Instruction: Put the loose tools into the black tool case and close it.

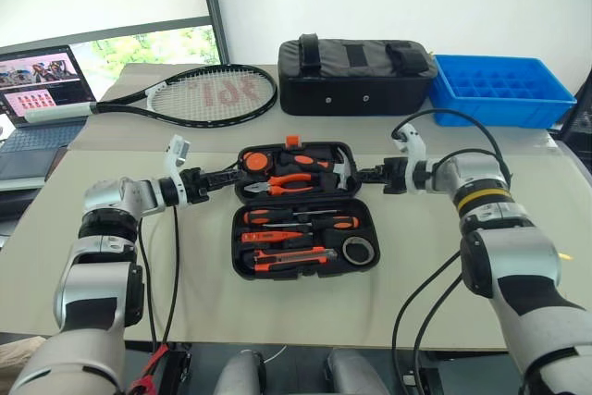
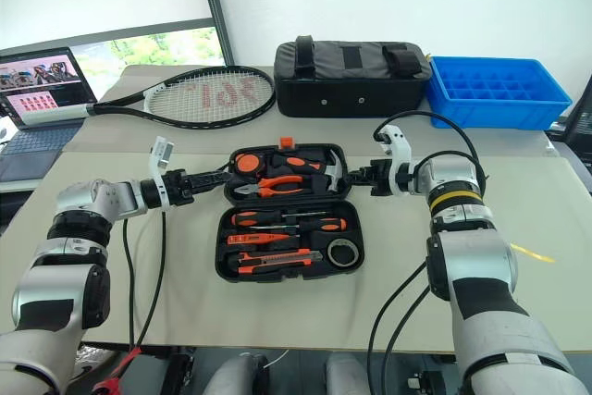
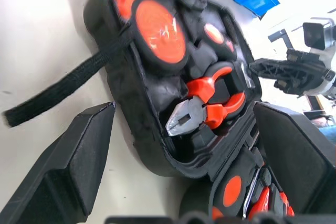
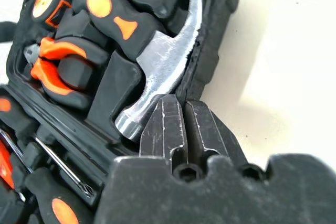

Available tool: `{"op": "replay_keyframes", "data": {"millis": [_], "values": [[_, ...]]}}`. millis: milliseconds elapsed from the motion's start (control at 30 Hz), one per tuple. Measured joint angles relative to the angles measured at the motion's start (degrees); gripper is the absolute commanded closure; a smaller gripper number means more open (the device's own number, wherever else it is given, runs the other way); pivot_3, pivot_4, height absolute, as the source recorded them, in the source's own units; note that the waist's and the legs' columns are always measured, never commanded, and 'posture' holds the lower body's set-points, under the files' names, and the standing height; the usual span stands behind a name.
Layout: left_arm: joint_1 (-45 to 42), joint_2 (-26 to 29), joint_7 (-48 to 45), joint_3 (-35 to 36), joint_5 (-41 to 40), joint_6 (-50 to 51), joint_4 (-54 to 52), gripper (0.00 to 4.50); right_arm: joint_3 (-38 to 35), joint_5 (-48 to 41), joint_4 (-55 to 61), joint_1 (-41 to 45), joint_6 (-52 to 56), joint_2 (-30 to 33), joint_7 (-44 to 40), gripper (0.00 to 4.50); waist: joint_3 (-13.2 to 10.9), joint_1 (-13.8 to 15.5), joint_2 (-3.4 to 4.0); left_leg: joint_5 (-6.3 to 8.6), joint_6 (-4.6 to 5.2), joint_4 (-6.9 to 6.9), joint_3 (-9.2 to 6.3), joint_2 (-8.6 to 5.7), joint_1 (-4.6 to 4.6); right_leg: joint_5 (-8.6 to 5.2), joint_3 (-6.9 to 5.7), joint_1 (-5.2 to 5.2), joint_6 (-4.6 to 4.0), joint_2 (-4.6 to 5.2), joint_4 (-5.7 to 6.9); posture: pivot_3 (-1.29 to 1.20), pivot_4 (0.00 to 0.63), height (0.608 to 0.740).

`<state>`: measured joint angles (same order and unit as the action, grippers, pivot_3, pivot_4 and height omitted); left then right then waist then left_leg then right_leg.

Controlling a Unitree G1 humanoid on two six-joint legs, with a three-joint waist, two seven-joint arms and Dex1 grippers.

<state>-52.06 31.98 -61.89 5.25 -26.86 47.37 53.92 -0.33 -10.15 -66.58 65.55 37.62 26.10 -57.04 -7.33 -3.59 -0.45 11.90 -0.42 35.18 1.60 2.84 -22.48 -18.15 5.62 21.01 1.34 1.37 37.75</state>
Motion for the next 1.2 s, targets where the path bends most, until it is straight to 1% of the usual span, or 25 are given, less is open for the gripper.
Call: {"op": "replay_keyframes", "data": {"millis": [33,67,167,267,300,333,367,433,600,767,867,1067,1200], "values": [[-0.21,-0.29,-0.14,-0.05,0.29,-0.06,0.53,0.00,-0.18,0.01,-0.33,0.07,0.00,-0.02,0.13,4.46,0.00,-0.01,0.00,0.00,0.00,0.00,0.00,0.00,-0.01,0.00,-0.01,0.00,0.00,0.00,0.00,0.00,0.150,0.707],[-0.69,-0.77,-0.15,-0.04,0.92,-0.45,1.45,0.54,-0.34,0.01,-0.48,0.07,0.00,-0.04,0.23,4.50,0.00,0.00,0.00,0.00,-0.01,0.00,0.00,-0.01,-0.01,0.00,-0.01,0.00,0.00,0.01,0.00,0.00,0.150,0.707],[-1.78,-1.29,-0.03,0.27,2.12,-1.06,3.40,1.46,-0.51,0.09,-0.56,0.12,0.00,-0.16,0.33,4.50,0.00,-0.10,0.00,-0.01,-0.01,0.00,-0.01,-0.01,-0.02,0.00,-0.01,0.01,0.00,0.01,-0.01,0.00,0.150,0.707],[-2.18,-1.26,-0.04,0.67,2.83,-1.15,4.63,2.57,-0.76,0.20,-0.66,0.13,0.00,-0.12,0.58,4.50,0.00,-0.05,0.00,-0.03,-0.05,-0.01,-0.02,-0.02,-0.04,0.00,-0.03,0.01,0.00,0.03,0.00,0.00,0.150,0.707],[-2.22,-1.25,-0.04,0.75,3.19,-1.21,4.86,3.01,-0.87,0.25,-0.66,0.13,0.00,-0.11,0.73,4.50,0.00,-0.03,0.00,-0.05,-0.08,0.00,-0.03,-0.03,-0.05,0.00,-0.03,0.01,0.01,0.04,0.00,0.00,0.150,0.707],[-2.23,-1.24,-0.04,0.89,3.46,-1.29,5.24,3.33,-1.03,0.30,-0.66,0.13,-0.01,-0.10,0.89,4.50,0.00,-0.02,0.00,-0.05,-0.09,0.00,-0.03,-0.04,-0.06,0.00,-0.03,0.01,0.01,0.05,-0.01,0.00,0.150,0.707],[-2.24,-1.22,-0.04,1.06,3.71,-1.37,5.57,3.79,-1.16,0.34,-0.66,0.13,-0.02,-0.08,0.94,4.50,0.00,-0.02,0.00,-0.06,-0.10,0.00,-0.03,-0.05,-0.08,0.00,-0.03,0.01,0.01,0.06,-0.01,0.00,0.150,0.707],[-2.24,-1.21,-0.17,1.30,4.41,-1.43,5.87,4.48,-1.59,0.39,-0.67,0.13,-0.05,0.00,1.18,4.50,0.00,0.00,0.00,-0.08,-0.14,0.00,-0.04,-0.05,-0.14,0.00,-0.04,0.05,0.01,0.06,-0.02,0.00,0.150,0.707],[-2.24,-1.51,-1.18,1.62,5.39,-4.28,6.03,4.48,-2.75,0.36,-0.67,0.13,-0.82,-0.05,1.99,4.50,0.00,0.14,0.00,-0.11,-0.18,0.00,-0.06,-0.06,-0.22,0.01,-0.07,0.10,0.01,0.06,-0.01,0.00,0.150,0.707],[-2.24,-3.33,-0.65,2.16,7.29,-14.48,5.78,4.48,-5.11,0.08,-0.64,0.09,-3.92,0.35,2.85,4.50,0.00,0.47,0.00,-0.16,-0.27,0.00,-0.07,-0.06,-0.33,0.02,-0.07,0.19,-0.01,0.08,-0.03,0.00,0.150,0.707],[-3.01,-4.42,0.98,1.60,9.93,-22.38,5.74,4.48,-5.97,-0.02,-0.16,-0.48,-7.00,0.53,3.04,4.50,0.00,0.73,0.00,-0.16,-0.27,-0.03,-0.07,-0.05,-0.37,0.03,-0.07,0.23,-0.01,0.07,-0.04,0.00,0.150,0.707],[-4.15,-5.22,2.50,0.26,14.65,-38.28,5.75,4.48,-7.19,-0.14,4.60,-4.22,-13.67,0.59,2.03,4.50,-0.01,1.02,0.00,-0.16,-0.27,-0.16,-0.06,-0.06,-0.43,0.04,-0.07,0.28,-0.01,0.08,-0.08,0.00,0.150,0.707],[-3.90,-5.32,4.39,-2.26,19.60,-51.58,5.85,4.48,-7.19,-0.16,10.21,-9.36,-20.76,0.96,-0.33,4.50,0.00,1.34,0.00,-0.16,-0.27,-0.19,-0.06,-0.06,-0.44,0.05,-0.08,0.28,0.01,0.09,-0.09,0.00,0.150,0.707]]}}
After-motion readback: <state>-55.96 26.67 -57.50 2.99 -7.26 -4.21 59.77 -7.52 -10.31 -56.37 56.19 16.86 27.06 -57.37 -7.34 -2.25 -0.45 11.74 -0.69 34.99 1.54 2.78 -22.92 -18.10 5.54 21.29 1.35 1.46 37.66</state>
